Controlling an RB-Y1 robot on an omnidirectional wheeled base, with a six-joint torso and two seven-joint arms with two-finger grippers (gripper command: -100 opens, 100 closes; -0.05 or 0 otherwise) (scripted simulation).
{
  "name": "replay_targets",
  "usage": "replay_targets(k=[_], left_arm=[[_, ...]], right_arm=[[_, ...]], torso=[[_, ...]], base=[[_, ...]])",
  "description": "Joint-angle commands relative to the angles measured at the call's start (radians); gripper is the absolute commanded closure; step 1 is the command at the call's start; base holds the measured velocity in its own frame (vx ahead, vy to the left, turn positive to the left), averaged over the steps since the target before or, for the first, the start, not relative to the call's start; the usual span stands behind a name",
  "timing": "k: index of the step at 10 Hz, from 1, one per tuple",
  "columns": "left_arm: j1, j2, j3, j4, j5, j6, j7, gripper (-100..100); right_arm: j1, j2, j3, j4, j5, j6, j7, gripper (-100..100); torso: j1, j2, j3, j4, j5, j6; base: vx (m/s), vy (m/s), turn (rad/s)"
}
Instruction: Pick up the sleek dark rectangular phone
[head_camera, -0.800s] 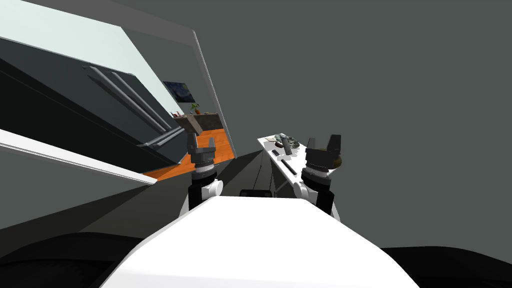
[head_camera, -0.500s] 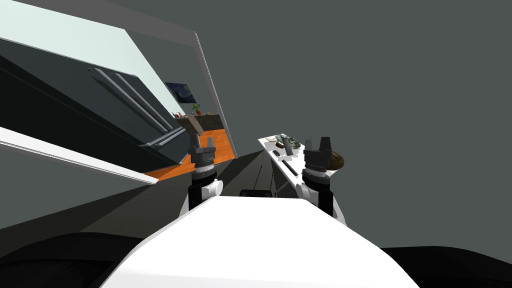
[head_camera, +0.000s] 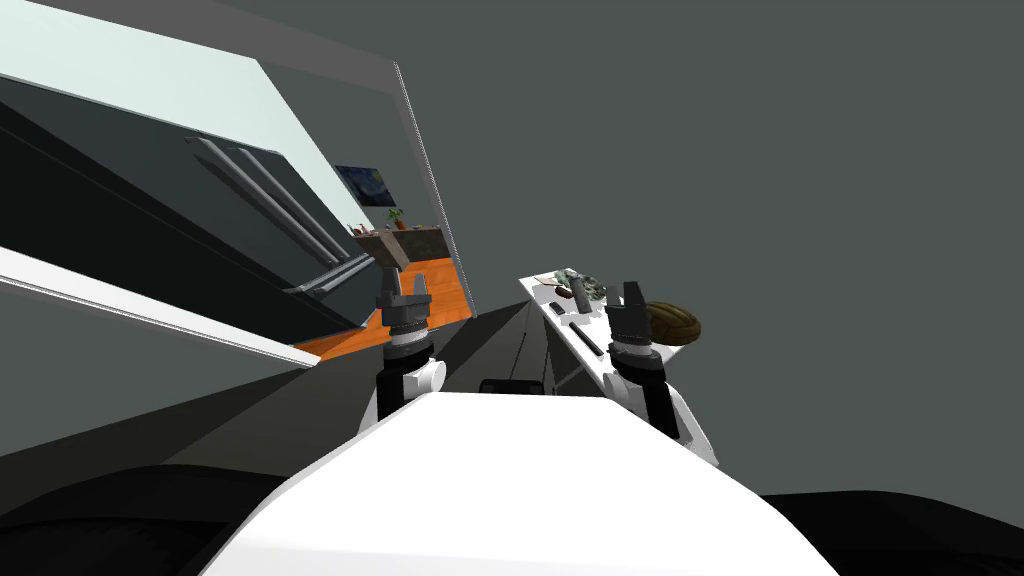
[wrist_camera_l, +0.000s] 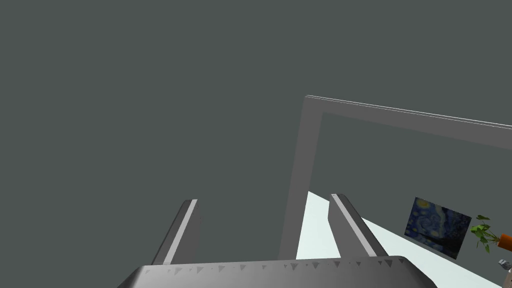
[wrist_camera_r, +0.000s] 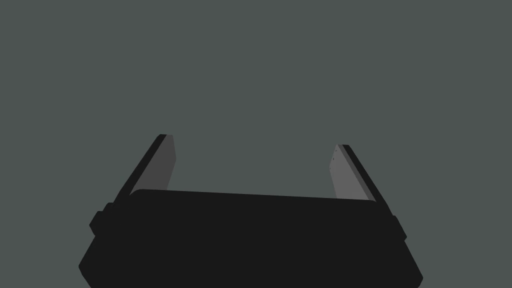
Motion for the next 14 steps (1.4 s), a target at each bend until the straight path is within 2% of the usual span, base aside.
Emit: replay_targets(k=[1, 2, 3, 4, 6, 7, 8, 9, 11, 12, 13, 14], left_arm=[[0.000, 0.000, 0.000, 0.000, 0.000, 0.000, 0.000, 0], [0.000, 0.000, 0.000, 0.000, 0.000, 0.000, 0.000, 0], [0.000, 0.000, 0.000, 0.000, 0.000, 0.000, 0.000, 0], [0.000, 0.000, 0.000, 0.000, 0.000, 0.000, 0.000, 0], [0.000, 0.000, 0.000, 0.000, 0.000, 0.000, 0.000, 0], [0.000, 0.000, 0.000, 0.000, 0.000, 0.000, 0.000, 0], [0.000, 0.000, 0.000, 0.000, 0.000, 0.000, 0.000, 0], [0.000, 0.000, 0.000, 0.000, 0.000, 0.000, 0.000, 0], [0.000, 0.000, 0.000, 0.000, 0.000, 0.000, 0.000, 0], [0.000, 0.000, 0.000, 0.000, 0.000, 0.000, 0.000, 0], [0.000, 0.000, 0.000, 0.000, 0.000, 0.000, 0.000, 0], [0.000, 0.000, 0.000, 0.000, 0.000, 0.000, 0.000, 0]], right_arm=[[0.004, -0.050, -0.038, 0.050, 0.030, -0.009, -0.017, -100], [0.004, -0.068, -0.038, 0.056, 0.030, -0.009, -0.017, -100], [0.011, -0.104, -0.066, 0.091, 0.052, -0.014, -0.030, -100], [0.011, -0.113, -0.066, 0.091, 0.052, -0.014, -0.030, -100], [0.025, -0.181, -0.127, 0.163, 0.100, -0.024, -0.057, -100], [0.025, -0.201, -0.127, 0.167, 0.100, -0.024, -0.057, -100], [0.032, -0.238, -0.160, 0.207, 0.126, -0.029, -0.071, -100], [0.032, -0.244, -0.160, 0.207, 0.126, -0.029, -0.071, -100], [0.046, -0.310, -0.223, 0.273, 0.180, -0.042, -0.100, -100], [0.046, -0.330, -0.223, 0.291, 0.180, -0.042, -0.100, -100], [0.054, -0.367, -0.253, 0.329, 0.208, -0.049, -0.114, -100], [0.054, -0.373, -0.253, 0.334, 0.208, -0.049, -0.114, -100]], torso=[[0.000, 0.000, 0.000, 0.000, 0.000, 0.000], [0.001, -0.001, -0.001, 0.000, 0.000, 0.000], [0.000, -0.001, 0.000, 0.000, 0.000, 0.000], [-0.001, 0.000, 0.000, 0.000, 0.000, 0.000], [-0.001, 0.000, 0.000, 0.000, 0.000, 0.000], [0.001, -0.001, -0.001, 0.000, 0.000, 0.000], [0.001, -0.001, -0.001, 0.000, 0.000, 0.000], [0.001, -0.001, -0.001, 0.000, 0.000, 0.000], [0.000, 0.000, 0.000, 0.000, 0.000, 0.000], [0.001, -0.002, -0.001, 0.000, 0.000, 0.000], [0.001, -0.002, -0.001, 0.000, 0.000, 0.000], [0.000, -0.002, -0.001, 0.000, 0.000, 0.000]], base=[[0.055, 0.075, 0.055], [0.040, 0.048, 0.011], [0.034, 0.031, 0.033], [0.031, 0.024, 0.018], [0.047, 0.052, 0.055], [0.050, 0.054, 0.018], [0.051, 0.060, 0.051], [0.042, 0.044, 0.021], [0.057, 0.055, 0.070], [0.065, 0.053, 0.018], [0.065, 0.048, 0.052], [0.044, 0.052, 0.031]])
